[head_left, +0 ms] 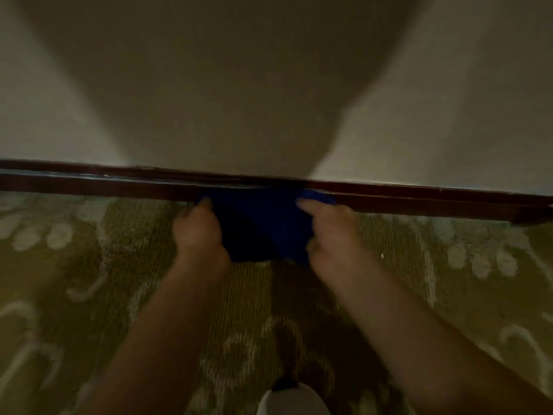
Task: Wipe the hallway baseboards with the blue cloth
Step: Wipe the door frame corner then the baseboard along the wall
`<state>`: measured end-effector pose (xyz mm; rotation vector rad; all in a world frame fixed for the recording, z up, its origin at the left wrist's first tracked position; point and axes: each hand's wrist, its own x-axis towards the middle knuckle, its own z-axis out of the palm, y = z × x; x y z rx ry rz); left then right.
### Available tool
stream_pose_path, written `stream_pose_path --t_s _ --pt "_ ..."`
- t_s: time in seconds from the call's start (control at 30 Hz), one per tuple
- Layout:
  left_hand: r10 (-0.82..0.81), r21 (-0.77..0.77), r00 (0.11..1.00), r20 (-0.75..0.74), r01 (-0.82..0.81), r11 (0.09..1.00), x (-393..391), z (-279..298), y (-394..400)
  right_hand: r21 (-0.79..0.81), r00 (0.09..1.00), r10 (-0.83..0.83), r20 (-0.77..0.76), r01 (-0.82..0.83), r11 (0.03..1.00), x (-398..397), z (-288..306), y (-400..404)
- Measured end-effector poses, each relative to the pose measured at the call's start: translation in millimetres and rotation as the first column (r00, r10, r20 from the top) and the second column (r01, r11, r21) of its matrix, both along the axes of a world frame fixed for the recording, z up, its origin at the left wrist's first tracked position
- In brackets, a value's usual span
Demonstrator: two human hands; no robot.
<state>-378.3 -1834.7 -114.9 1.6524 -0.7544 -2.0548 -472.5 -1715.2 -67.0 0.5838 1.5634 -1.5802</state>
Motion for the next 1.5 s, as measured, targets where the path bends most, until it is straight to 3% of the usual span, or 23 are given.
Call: stream_pose_path --t_s 0.13,0.27,0.43,0.67,0.83,0.93,1.0,1.07,1.17,1.3,1.37,1.5 --pt "0.076 -0.09 0.997 0.034 -0.072 0.993 0.7 -2.2 -4.8 -0.029 0.999 0.021 0.024 -0.021 0.999 14.0 -5.7 -14.2" --pt "-0.058 -0.111 0.997 -0.05 0.052 0.992 2.4 18.0 26.7 -0.102 0.976 -0.204 -0.07 0.197 0.975 5.2 -7.7 21.6" --pt "0.024 -0.11 0.997 -0.077 -0.032 0.993 0.1 29.3 17.8 -0.273 1.0 -0.027 0.004 0.027 0.962 17.7 -6.0 39.6" --pt "0.125 -0.12 0.991 -0.038 -0.128 0.984 -56.6 25.9 57.8 -0.228 0.991 -0.119 -0.069 0.1 0.968 -10.0 -2.0 79.0" --pt "-0.054 -0.04 0.996 -0.066 0.051 0.998 -92.2 36.5 118.8 -0.152 0.959 -0.252 -0.127 0.232 0.961 -39.5 3.1 130.7" --pt "-0.141 -0.01 0.979 -0.144 0.141 0.99 -64.7 32.3 97.5 -0.116 0.983 -0.164 -0.086 0.153 0.981 -32.0 -2.6 136.0" --pt "-0.099 -0.028 0.987 -0.124 0.096 0.995 -44.4 26.0 67.3 -0.15 0.995 -0.095 0.027 0.098 0.984 -12.8 -4.0 115.7" --pt "-0.001 -0.04 0.998 -0.056 -0.001 0.999 -36.6 25.0 46.2 -0.214 0.999 -0.021 0.039 0.029 0.976 9.6 -2.5 86.2" --pt "0.055 -0.098 0.998 0.044 -0.05 0.994 -49.4 25.8 58.5 -0.12 0.995 -0.1 -0.013 0.098 0.988 10.7 -2.3 69.1" --pt "-0.112 0.044 0.991 -0.071 0.116 0.992 -86.2 21.0 111.0 0.053 0.934 -0.274 -0.23 0.293 0.955 -32.2 13.7 111.6" --pt "-0.2 0.114 0.974 -0.108 0.212 0.971 -95.5 21.1 127.3 0.034 0.875 -0.305 -0.375 0.342 0.939 -44.7 25.2 128.8" --pt "-0.149 0.132 0.988 -0.043 0.153 0.979 -80.4 18.2 117.3 0.061 0.861 -0.204 -0.465 0.261 0.963 -46.2 25.1 105.3"
